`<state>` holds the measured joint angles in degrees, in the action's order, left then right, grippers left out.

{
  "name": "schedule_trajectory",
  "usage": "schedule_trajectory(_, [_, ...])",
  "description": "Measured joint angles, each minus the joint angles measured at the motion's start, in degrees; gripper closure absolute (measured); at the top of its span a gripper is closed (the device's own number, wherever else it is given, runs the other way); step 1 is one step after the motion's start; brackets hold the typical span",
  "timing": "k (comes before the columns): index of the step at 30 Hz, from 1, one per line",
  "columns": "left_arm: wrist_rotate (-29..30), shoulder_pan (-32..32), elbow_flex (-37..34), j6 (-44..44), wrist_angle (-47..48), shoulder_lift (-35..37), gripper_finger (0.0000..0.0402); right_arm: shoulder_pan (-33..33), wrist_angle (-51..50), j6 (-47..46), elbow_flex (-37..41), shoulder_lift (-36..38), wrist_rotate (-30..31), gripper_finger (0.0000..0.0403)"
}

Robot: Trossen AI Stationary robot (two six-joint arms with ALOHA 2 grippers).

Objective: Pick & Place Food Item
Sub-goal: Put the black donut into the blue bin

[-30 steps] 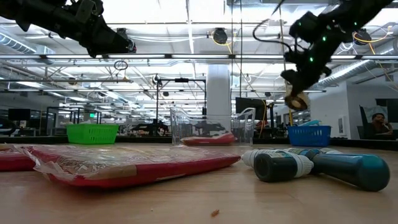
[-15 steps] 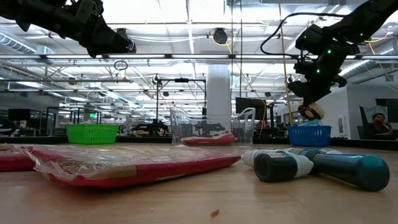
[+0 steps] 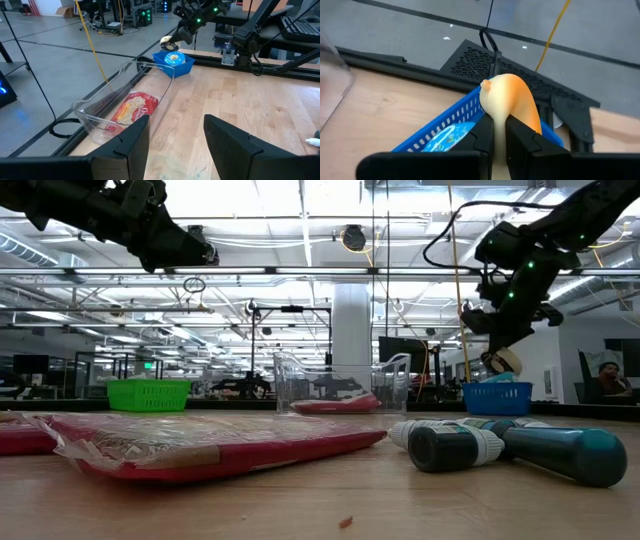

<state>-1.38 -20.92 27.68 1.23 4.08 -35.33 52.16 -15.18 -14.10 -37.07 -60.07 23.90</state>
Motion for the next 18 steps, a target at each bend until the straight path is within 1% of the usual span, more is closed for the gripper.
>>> schedule_trajectory(3, [0.0,0.0,0.0,0.0,0.0,0.0,0.0215,-0.5,-0.3,-1.4,1.2,0.0,0.1,0.0383])
schedule_trajectory(11, [0.0,0.0,0.0,0.0,0.0,0.0,0.0215,-1.7,4.3,-1.6,4.5,0.0,2.0,0.0383])
schedule_trajectory(15, [0.0,0.0,0.0,0.0,0.0,0.0,0.0215,-1.7,4.3,-2.0,4.7,0.0,1.5,0.0383])
schedule_trajectory(18, [0.0,0.0,0.0,0.0,0.0,0.0,0.0215,-1.7,5.1,-2.2,4.7,0.0,0.0,0.0383])
